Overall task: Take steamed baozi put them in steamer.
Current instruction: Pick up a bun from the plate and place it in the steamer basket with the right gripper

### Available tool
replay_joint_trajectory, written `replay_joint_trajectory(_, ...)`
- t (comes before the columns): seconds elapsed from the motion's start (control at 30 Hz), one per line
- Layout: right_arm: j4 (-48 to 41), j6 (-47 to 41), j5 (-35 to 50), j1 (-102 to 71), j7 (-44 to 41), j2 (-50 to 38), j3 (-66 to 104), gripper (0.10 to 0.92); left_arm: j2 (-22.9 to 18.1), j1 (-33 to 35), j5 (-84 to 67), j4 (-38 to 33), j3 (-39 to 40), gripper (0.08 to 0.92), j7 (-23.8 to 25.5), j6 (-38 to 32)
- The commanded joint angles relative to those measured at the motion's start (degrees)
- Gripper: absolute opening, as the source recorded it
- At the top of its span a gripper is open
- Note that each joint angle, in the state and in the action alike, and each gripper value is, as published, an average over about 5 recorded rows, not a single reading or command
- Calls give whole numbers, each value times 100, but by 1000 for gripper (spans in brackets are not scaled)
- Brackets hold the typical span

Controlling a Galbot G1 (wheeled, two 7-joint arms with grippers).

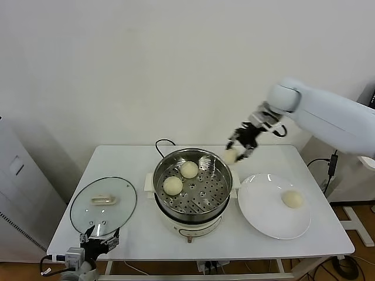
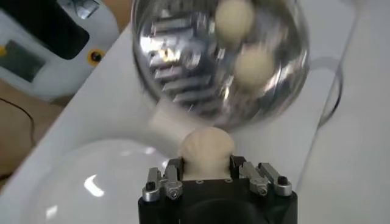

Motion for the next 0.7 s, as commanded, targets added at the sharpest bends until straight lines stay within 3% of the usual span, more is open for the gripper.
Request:
replay_joint_trajectory(0.03, 531, 1477, -662, -90, 13, 1243, 200, 475, 4, 9, 5, 7, 0, 823, 3, -13)
replay_joint_trajectory(0.7, 1609, 2216, -2180, -745, -110, 920, 81, 492, 40, 11, -18, 63, -14, 823, 10, -40)
